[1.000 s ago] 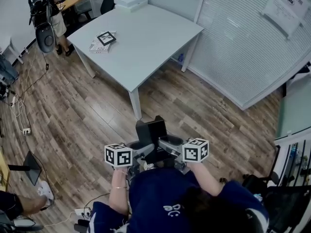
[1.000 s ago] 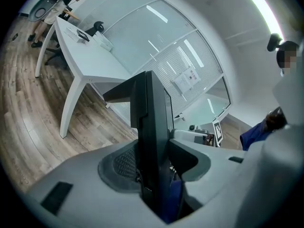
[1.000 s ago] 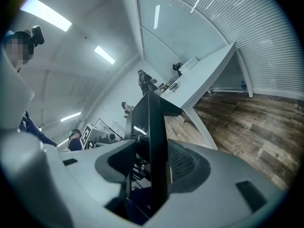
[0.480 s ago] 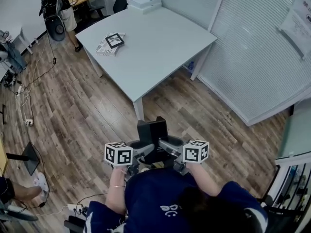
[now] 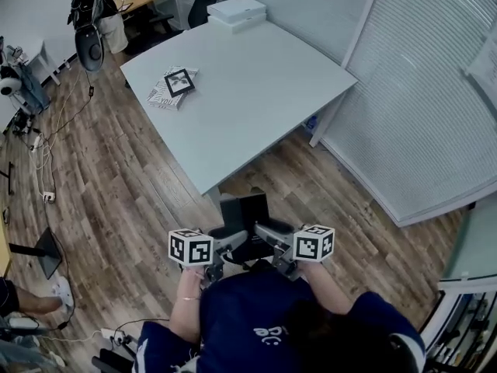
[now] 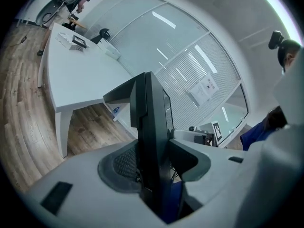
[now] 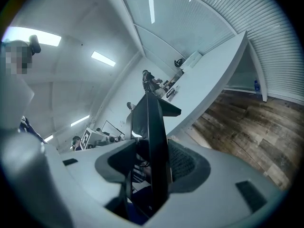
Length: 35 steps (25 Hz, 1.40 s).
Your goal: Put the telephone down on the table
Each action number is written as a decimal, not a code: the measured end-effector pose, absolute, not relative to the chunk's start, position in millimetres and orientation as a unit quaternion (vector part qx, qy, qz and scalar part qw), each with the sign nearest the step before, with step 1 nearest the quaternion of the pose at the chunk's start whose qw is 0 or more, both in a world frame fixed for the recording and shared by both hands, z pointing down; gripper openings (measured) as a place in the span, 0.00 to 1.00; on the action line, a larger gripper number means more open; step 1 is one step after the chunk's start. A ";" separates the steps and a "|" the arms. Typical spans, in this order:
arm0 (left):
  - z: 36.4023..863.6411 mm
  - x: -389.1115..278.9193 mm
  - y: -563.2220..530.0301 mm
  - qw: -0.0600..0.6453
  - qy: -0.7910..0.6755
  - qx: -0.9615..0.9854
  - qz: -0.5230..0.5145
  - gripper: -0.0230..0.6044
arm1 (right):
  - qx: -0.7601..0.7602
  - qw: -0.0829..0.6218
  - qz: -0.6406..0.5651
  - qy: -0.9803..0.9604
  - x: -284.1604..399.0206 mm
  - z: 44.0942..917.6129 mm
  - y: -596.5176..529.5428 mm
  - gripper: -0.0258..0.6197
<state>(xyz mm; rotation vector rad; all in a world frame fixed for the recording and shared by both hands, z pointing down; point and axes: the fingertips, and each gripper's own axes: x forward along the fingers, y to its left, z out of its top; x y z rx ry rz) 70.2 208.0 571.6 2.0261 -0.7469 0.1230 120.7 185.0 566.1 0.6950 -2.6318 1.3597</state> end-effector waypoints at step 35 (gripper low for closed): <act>572.0 63.5 26.8 0.487 -0.302 0.820 0.014 0.34 | 0.242 0.064 0.444 -0.860 113.6 560.8 1.4 0.37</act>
